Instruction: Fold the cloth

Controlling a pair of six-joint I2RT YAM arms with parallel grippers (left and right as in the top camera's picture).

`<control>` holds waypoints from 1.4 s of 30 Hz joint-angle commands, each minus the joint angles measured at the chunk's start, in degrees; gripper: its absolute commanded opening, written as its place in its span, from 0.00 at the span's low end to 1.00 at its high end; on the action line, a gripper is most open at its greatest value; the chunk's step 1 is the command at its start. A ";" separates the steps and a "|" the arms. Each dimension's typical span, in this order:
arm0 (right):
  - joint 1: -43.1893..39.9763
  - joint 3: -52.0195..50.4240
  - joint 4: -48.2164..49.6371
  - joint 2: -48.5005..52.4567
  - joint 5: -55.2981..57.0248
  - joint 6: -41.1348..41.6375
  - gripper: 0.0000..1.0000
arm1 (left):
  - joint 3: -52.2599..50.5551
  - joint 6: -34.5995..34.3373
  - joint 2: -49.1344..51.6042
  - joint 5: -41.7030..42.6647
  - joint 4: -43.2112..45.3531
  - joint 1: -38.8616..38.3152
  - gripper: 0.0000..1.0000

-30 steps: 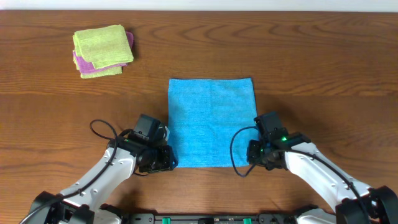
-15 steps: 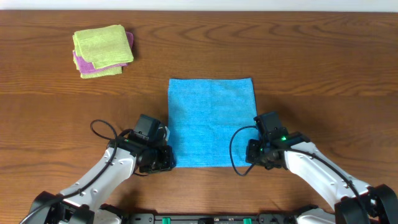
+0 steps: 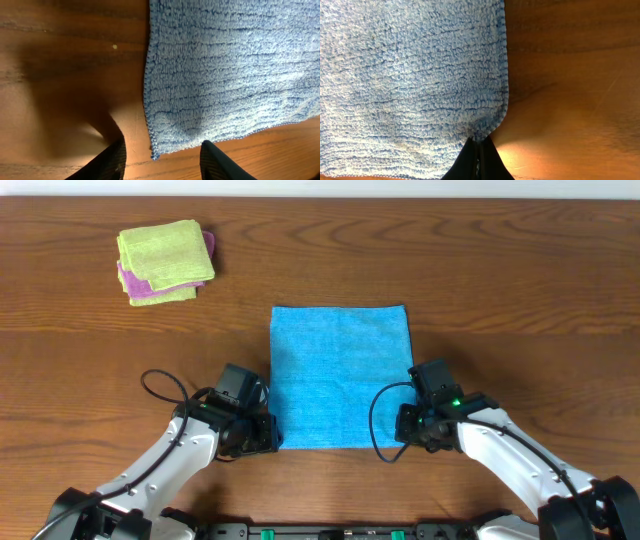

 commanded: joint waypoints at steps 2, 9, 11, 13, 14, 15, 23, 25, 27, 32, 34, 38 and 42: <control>-0.35 -0.68 -0.72 0.83 -0.42 -0.04 0.02 | -0.26 0.90 0.48 -2.69 0.87 -0.17 0.48; -0.35 -0.68 -2.14 0.81 -0.39 -0.46 0.02 | -1.84 0.87 0.48 0.00 4.98 -0.04 0.46; -0.35 -0.68 -3.08 0.81 -0.37 -0.50 0.02 | -3.61 0.87 0.48 2.89 7.80 0.44 0.44; -0.35 -0.68 -3.78 0.81 -0.20 -0.66 0.01 | -5.09 0.87 0.48 5.09 9.79 1.70 0.41; -0.35 -0.68 -3.93 0.81 -0.22 -0.70 0.02 | -5.60 0.87 0.48 5.44 10.14 2.56 0.41; -0.35 -0.68 -4.09 0.81 -0.22 -0.70 0.02 | -6.05 1.14 0.42 6.32 10.32 3.74 0.41; -0.35 -0.68 -4.07 0.81 -0.20 -0.70 0.02 | -9.22 6.05 0.20 15.52 10.29 11.50 0.40; -0.35 -0.68 -4.04 0.81 -0.20 -0.68 0.02 | -9.51 6.08 0.20 16.57 9.55 11.96 0.40; -0.35 -0.68 -3.82 0.81 -0.17 -0.68 0.01 | -9.51 6.29 0.20 16.52 8.13 11.85 0.40; -0.37 -0.68 -3.04 0.81 -0.17 -0.68 0.02 | -9.70 6.45 0.20 16.00 7.13 11.82 0.37; -0.35 -0.68 -2.97 0.81 -0.20 -0.68 0.02 | -9.97 5.53 0.20 14.08 7.56 11.91 0.37; -0.35 -0.68 -2.99 0.81 -0.20 -0.68 0.02 | -9.99 4.31 0.22 13.22 8.76 11.93 0.37; -0.35 -0.68 -2.93 0.81 -0.20 -0.68 0.02 | -9.99 4.26 0.22 11.69 9.94 11.93 0.38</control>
